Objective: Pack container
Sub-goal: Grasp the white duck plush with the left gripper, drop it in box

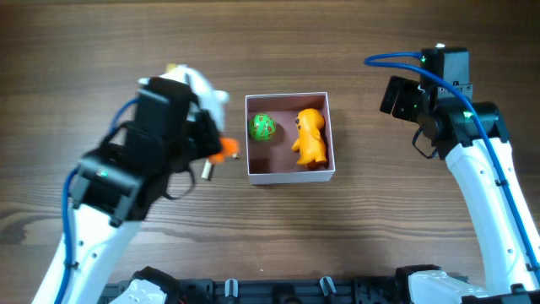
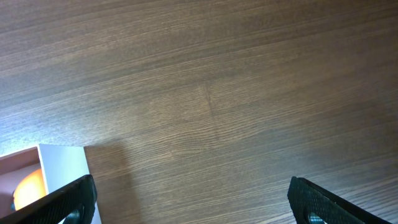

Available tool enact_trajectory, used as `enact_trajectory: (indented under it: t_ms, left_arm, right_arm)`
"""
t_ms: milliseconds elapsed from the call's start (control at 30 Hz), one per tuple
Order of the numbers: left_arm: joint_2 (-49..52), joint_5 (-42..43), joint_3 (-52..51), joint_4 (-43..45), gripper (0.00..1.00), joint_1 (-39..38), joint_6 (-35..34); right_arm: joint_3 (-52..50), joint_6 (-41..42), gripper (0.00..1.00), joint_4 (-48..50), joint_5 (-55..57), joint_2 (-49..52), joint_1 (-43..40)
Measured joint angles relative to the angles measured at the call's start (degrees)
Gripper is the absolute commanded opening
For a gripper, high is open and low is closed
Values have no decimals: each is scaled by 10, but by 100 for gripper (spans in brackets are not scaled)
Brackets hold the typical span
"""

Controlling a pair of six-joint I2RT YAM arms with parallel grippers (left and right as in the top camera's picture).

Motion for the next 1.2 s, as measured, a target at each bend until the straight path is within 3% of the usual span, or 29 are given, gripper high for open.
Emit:
enact_trajectory:
  t_ms: [167, 300, 533, 800, 900, 967, 1033, 1067, 1200]
  left_arm:
    - [48, -12, 0, 53, 4, -129, -6]
    - [145, -38, 0, 85, 6, -184, -8]
    - [310, -64, 0, 136, 6, -188, -8]
    - [332, -94, 0, 145, 10, -182, -8]
    - [332, -104, 0, 135, 25, -182, -10]
    - [332, -107, 0, 131, 57, -182, -11]
    - [332, -108, 0, 130, 75, -182, -12]
    - [332, -109, 0, 130, 80, -182, -14]
    - [332, -109, 0, 130, 84, -182, -13]
  right_arm:
    - [0, 0, 100, 0, 0, 0, 0]
    - [0, 0, 100, 0, 0, 0, 0]
    - [0, 0, 100, 0, 0, 0, 0]
    - [0, 0, 100, 0, 0, 0, 0]
    - [0, 0, 100, 0, 0, 0, 0]
    - [0, 0, 100, 0, 0, 0, 0]
    - [0, 0, 100, 0, 0, 0, 0]
    - [0, 0, 100, 0, 0, 0, 0]
    - [0, 0, 100, 0, 0, 0, 0]
